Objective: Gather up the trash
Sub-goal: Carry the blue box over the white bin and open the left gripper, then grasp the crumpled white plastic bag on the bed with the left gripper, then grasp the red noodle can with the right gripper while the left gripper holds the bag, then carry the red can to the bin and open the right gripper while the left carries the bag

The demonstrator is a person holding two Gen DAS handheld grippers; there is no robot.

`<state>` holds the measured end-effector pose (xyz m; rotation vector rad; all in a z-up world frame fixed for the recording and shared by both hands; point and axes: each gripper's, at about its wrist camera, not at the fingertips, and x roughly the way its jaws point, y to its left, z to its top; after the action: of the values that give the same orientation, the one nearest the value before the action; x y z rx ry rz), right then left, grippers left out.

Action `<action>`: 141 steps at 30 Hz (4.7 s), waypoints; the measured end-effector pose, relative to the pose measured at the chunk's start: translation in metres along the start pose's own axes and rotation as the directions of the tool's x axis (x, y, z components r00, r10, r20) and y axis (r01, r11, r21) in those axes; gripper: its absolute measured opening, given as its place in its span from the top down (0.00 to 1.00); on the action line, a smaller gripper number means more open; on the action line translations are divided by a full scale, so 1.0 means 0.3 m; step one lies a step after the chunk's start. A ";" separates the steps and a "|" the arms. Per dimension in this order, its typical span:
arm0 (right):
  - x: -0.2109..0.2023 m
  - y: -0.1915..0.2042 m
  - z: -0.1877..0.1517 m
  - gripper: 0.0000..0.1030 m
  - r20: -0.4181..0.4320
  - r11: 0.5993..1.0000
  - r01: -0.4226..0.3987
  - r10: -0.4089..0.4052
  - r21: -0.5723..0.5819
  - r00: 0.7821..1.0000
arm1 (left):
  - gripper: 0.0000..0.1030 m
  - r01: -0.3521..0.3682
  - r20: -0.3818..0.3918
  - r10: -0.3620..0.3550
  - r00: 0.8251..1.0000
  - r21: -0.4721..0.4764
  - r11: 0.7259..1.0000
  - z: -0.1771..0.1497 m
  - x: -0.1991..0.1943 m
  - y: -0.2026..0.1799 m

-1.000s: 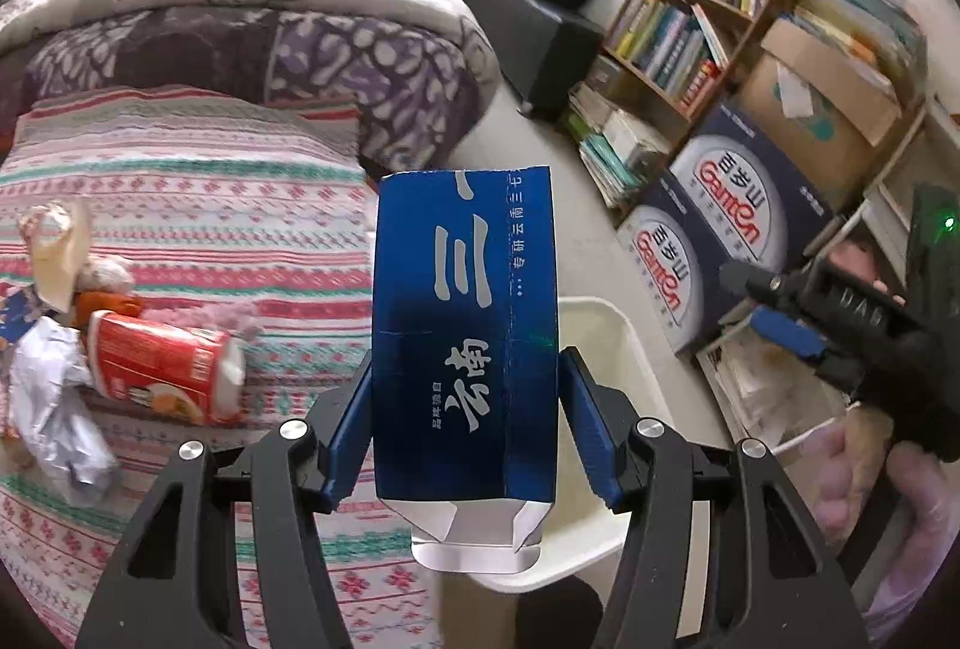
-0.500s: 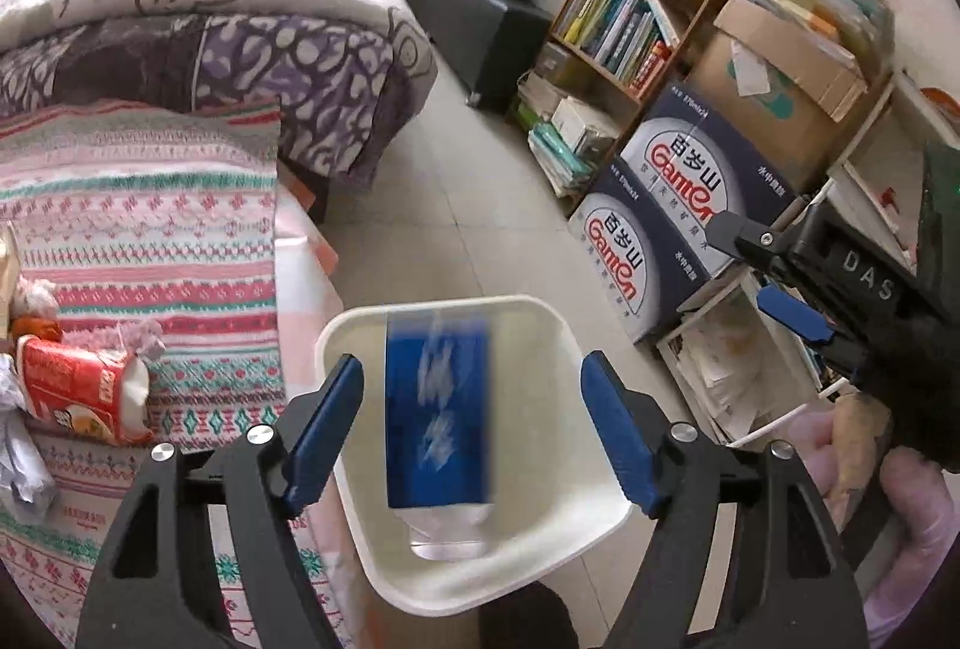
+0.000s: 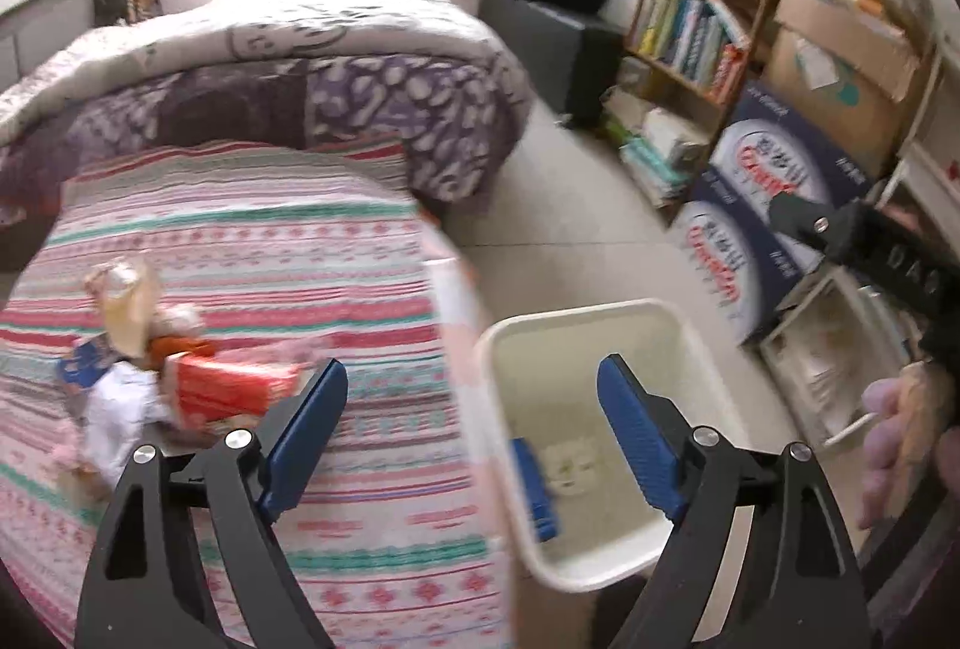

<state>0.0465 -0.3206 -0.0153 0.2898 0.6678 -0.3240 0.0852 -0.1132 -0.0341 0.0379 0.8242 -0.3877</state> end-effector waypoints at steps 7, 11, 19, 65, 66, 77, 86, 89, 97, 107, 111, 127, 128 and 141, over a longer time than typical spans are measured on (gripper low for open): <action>0.030 0.143 -0.042 0.07 -0.057 0.996 -0.064 0.060 -0.070 0.997 | 0.14 -0.184 -0.049 0.180 0.982 -0.078 0.980 -0.051 -0.012 0.179; 0.051 0.234 -0.070 0.07 -0.095 0.988 -0.106 0.096 -0.110 0.991 | 0.13 -0.318 -0.111 0.301 0.947 -0.205 0.926 -0.104 -0.032 0.336; 0.114 0.426 -0.153 0.07 -0.186 0.948 -0.221 0.180 -0.229 0.966 | 0.13 -0.297 -0.261 0.181 0.948 -0.527 0.796 -0.199 -0.018 0.632; 0.210 0.919 -0.363 1.00 -0.421 0.653 -0.577 0.401 -0.490 0.813 | 0.72 -0.152 -0.079 0.130 0.988 -0.534 0.832 -0.175 -0.289 0.896; 0.211 0.917 -0.359 0.98 -0.414 0.660 -0.565 0.393 -0.495 0.821 | 0.72 -0.149 -0.079 0.127 0.989 -0.536 0.831 -0.175 -0.289 0.897; 0.275 0.998 -0.489 0.32 -0.344 0.486 -0.420 0.241 -0.767 0.907 | 0.72 -0.138 -0.092 0.104 0.990 -0.564 0.814 -0.193 -0.284 0.929; 0.234 0.990 -0.470 0.65 -0.316 0.528 -0.434 0.302 -0.730 0.899 | 0.71 -0.144 -0.092 0.112 0.989 -0.581 0.801 -0.199 -0.280 0.956; 0.215 0.970 -0.417 0.66 -0.335 0.585 -0.493 0.364 -0.644 0.869 | 0.71 -0.146 -0.081 0.122 0.989 -0.584 0.798 -0.196 -0.291 0.958; 0.193 0.879 -0.289 0.66 -0.401 0.683 -0.689 0.576 -0.243 0.712 | 0.71 -0.152 -0.057 0.146 0.988 -0.573 0.805 -0.180 -0.305 0.939; 0.118 0.777 -0.215 0.65 -0.306 0.722 -0.677 0.619 -0.142 0.724 | 0.71 -0.155 -0.027 0.166 0.986 -0.529 0.834 -0.137 -0.292 0.873; 0.110 0.721 -0.196 0.65 -0.295 0.740 -0.662 0.609 -0.122 0.736 | 0.71 -0.147 -0.021 0.159 0.987 -0.514 0.845 -0.123 -0.279 0.839; 0.108 0.494 -0.127 0.64 -0.236 0.821 -0.566 0.536 -0.080 0.811 | 0.71 -0.078 0.002 0.087 0.996 -0.421 0.904 -0.043 -0.187 0.638; 0.105 0.469 -0.122 0.64 -0.230 0.829 -0.555 0.528 -0.073 0.818 | 0.71 -0.073 0.003 0.081 0.997 -0.413 0.908 -0.039 -0.181 0.622; 0.134 0.194 -0.082 0.63 -0.213 0.913 -0.406 0.407 0.048 0.888 | 0.71 0.012 0.015 -0.008 1.000 -0.311 0.950 -0.001 -0.105 0.420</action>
<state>0.0849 -0.2666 -0.0505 0.4639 0.8044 0.1131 0.1098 0.0140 -0.0262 -0.2634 0.8645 -0.2631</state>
